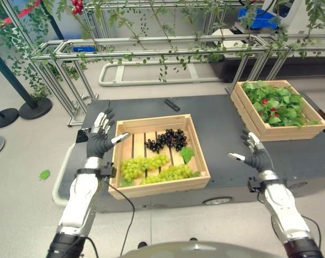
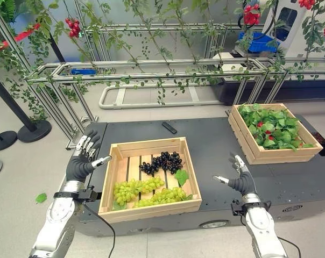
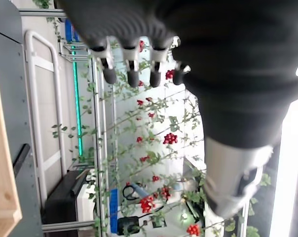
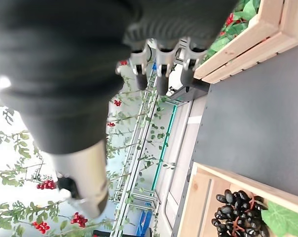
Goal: Pick up the fruits from the basket on one side to the basket on the other side
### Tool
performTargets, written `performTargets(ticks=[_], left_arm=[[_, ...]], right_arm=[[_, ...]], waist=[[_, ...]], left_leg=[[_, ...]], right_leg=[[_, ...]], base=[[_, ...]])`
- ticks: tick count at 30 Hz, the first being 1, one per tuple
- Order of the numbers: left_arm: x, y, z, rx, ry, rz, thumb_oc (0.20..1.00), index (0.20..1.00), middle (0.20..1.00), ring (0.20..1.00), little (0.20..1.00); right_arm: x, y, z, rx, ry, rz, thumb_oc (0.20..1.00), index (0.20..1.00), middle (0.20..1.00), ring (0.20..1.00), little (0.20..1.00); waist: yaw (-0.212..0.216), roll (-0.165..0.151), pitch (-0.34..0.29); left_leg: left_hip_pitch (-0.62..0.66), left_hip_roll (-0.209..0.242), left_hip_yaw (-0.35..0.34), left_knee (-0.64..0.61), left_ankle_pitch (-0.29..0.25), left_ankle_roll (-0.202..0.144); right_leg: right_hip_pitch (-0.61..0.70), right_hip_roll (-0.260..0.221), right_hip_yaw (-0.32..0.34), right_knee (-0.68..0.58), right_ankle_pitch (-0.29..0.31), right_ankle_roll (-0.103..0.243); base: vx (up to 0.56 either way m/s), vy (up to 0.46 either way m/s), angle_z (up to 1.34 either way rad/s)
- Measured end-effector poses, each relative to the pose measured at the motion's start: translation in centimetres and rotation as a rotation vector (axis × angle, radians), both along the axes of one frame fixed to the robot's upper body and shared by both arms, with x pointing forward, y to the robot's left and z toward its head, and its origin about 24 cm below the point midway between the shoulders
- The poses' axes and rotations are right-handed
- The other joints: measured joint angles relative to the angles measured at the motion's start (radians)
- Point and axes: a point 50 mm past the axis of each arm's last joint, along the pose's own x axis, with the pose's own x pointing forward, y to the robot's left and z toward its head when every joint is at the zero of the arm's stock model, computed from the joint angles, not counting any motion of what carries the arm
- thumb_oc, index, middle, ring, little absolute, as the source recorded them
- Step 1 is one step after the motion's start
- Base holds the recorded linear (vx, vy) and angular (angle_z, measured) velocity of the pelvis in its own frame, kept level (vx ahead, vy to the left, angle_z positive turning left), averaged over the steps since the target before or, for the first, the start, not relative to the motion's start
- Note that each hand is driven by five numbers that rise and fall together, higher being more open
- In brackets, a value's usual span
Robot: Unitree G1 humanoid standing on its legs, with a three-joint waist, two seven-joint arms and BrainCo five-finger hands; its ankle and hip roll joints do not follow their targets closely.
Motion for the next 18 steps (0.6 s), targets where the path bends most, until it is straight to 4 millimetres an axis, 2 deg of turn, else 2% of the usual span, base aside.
performTargets(ticks=[18], left_arm=[[-0.09, 0.14, -0.59, 0.005, 0.028, -0.003, 1.000, 1.000, 1.000, 1.000, 1.000]], right_arm=[[-0.39, -0.08, -0.35, 0.000, 0.016, -0.003, 1.000, 1.000, 1.000, 1.000, 1.000]], waist=[[0.000, -0.004, -0.018]], left_leg=[[0.001, 0.000, -0.005, 0.000, 0.000, 0.000]], right_leg=[[0.004, 0.000, -0.007, 0.000, 0.000, 0.000]], base=[[0.00, 0.000, 0.00]])
